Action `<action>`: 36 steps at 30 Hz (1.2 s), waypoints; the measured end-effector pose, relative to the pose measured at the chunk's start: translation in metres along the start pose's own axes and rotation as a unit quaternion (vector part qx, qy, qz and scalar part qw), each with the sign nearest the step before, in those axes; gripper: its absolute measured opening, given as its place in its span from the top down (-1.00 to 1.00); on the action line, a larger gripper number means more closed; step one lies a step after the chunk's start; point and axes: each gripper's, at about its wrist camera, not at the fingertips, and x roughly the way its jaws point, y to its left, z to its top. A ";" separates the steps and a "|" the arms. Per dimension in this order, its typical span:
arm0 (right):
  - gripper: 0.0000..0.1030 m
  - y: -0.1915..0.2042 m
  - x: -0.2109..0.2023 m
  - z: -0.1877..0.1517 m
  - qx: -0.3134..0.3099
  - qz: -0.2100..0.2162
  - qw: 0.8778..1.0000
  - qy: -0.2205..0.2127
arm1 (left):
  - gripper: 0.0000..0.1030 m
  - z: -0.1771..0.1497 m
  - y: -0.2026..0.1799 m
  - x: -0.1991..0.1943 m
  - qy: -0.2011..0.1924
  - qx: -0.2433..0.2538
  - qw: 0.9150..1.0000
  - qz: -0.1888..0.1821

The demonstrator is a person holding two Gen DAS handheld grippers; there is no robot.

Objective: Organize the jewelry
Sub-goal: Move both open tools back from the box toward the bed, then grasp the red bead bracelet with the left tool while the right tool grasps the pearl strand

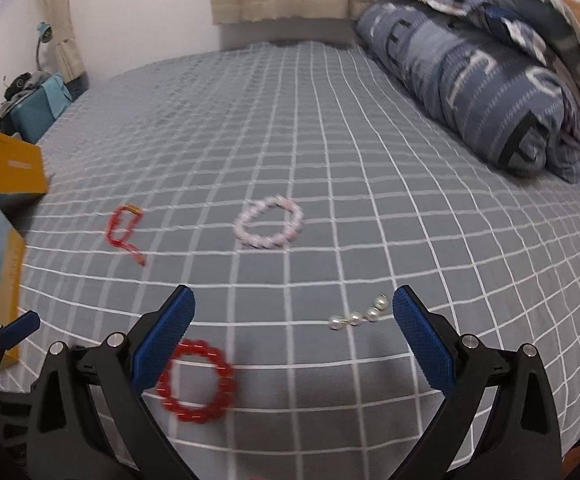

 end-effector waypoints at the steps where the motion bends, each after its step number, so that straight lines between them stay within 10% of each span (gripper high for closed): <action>1: -0.85 -0.003 0.005 -0.002 -0.001 -0.002 1.000 0.002 | -0.89 -0.002 -0.005 0.005 0.001 0.004 1.000 0.002; 17: -0.85 -0.033 0.066 -0.018 0.004 -0.001 1.000 0.017 | -0.83 -0.024 -0.037 0.054 0.004 0.028 0.999 0.017; 36: 0.30 -0.031 0.079 -0.030 -0.004 0.014 1.000 0.009 | 0.33 -0.035 -0.041 0.059 -0.015 0.040 0.998 0.040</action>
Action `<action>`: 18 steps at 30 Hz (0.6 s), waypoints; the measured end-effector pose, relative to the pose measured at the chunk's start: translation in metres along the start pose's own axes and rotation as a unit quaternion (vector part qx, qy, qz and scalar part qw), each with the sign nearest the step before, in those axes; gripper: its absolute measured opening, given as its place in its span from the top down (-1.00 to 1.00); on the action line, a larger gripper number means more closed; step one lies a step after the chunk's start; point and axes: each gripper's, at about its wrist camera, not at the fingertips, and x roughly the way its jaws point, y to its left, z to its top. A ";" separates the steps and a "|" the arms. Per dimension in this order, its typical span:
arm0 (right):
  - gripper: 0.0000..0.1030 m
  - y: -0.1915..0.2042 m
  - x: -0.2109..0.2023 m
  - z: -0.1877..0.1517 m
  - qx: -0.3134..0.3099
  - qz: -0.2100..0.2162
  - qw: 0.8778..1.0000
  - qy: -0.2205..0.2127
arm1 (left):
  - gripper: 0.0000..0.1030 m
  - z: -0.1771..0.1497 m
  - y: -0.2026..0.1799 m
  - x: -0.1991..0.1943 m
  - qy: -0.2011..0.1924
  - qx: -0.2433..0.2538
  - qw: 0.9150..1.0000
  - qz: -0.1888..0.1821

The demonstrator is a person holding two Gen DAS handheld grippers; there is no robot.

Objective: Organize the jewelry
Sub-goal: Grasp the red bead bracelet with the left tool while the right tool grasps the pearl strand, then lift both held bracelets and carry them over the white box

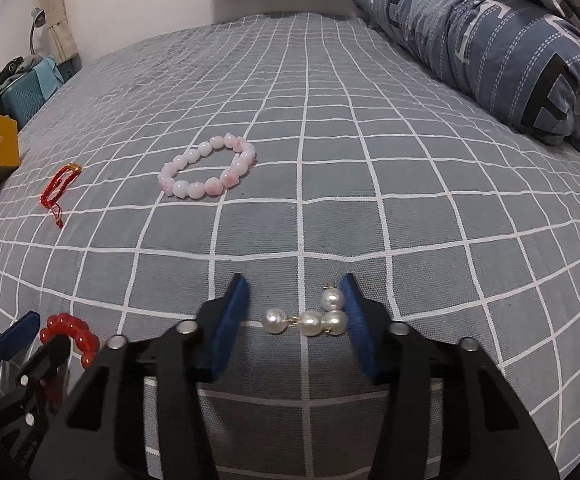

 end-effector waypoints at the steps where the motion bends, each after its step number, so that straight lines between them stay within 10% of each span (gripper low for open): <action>1: 0.41 -0.002 0.000 0.000 0.001 0.000 1.000 0.000 | 0.40 0.000 0.000 0.000 0.000 0.000 1.000 0.000; 6: 0.77 -0.002 0.000 0.000 0.003 0.004 1.000 -0.004 | 0.72 0.001 0.000 -0.001 0.001 -0.001 1.000 0.003; 18: 0.79 -0.003 -0.007 0.004 0.006 0.005 1.000 -0.002 | 0.75 0.011 0.001 -0.008 0.027 -0.002 0.999 -0.017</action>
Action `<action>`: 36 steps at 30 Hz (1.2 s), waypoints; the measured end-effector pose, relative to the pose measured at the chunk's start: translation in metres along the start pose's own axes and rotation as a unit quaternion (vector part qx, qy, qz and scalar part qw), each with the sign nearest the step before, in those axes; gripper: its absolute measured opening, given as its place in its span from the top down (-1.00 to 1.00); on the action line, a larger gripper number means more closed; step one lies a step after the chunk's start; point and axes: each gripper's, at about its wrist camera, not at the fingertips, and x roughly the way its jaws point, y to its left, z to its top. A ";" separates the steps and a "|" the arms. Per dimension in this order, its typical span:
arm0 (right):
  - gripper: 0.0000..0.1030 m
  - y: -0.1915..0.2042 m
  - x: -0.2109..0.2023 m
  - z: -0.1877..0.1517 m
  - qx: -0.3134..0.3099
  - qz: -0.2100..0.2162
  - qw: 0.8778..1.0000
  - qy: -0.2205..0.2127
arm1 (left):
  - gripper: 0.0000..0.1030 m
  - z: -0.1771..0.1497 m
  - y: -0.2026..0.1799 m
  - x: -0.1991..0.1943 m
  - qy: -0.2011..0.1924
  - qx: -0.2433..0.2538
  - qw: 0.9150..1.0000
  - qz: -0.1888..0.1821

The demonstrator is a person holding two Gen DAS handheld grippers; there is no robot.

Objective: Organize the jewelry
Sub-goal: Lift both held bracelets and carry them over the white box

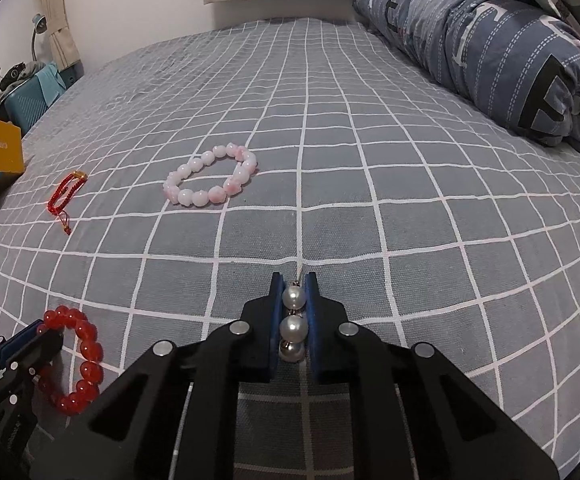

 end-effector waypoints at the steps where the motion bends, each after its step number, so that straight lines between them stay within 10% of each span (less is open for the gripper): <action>1: 0.79 -0.001 0.000 0.000 0.002 0.000 1.000 0.002 | 0.75 0.001 0.000 -0.001 0.003 -0.001 1.000 -0.004; 36: 0.79 0.016 -0.070 0.025 0.017 -0.022 1.000 -0.010 | 0.75 0.022 0.010 -0.065 -0.016 0.012 0.999 -0.044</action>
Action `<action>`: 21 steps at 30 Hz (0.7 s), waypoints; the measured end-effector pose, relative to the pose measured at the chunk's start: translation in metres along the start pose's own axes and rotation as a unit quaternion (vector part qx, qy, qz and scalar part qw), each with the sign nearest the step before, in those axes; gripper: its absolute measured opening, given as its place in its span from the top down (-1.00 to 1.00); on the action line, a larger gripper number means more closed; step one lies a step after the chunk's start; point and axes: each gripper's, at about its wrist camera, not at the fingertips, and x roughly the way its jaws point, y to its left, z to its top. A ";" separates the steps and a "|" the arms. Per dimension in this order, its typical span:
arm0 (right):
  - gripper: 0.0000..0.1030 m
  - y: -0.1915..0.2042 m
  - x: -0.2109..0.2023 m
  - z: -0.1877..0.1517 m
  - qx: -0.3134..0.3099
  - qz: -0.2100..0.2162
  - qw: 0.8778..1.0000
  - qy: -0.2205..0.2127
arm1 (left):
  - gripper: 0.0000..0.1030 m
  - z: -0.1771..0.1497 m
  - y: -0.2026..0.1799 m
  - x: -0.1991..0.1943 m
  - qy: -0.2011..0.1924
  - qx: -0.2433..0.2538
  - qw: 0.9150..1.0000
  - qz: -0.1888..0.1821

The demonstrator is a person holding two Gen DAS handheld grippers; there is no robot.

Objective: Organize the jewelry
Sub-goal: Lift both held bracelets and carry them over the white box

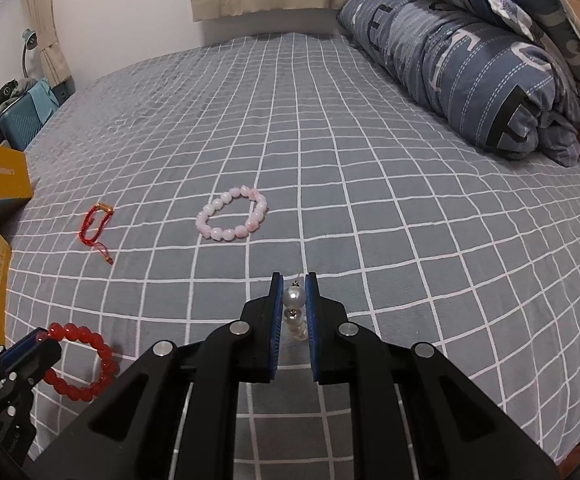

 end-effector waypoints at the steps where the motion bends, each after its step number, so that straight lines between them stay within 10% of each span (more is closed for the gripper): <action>1: 0.79 0.002 -0.003 0.000 -0.003 0.002 1.000 -0.002 | 0.75 0.000 0.001 -0.002 0.000 0.000 1.000 -0.001; 21: 0.79 0.061 -0.046 0.012 -0.032 0.016 0.999 -0.028 | 0.75 0.014 0.056 -0.044 -0.007 -0.020 0.999 0.037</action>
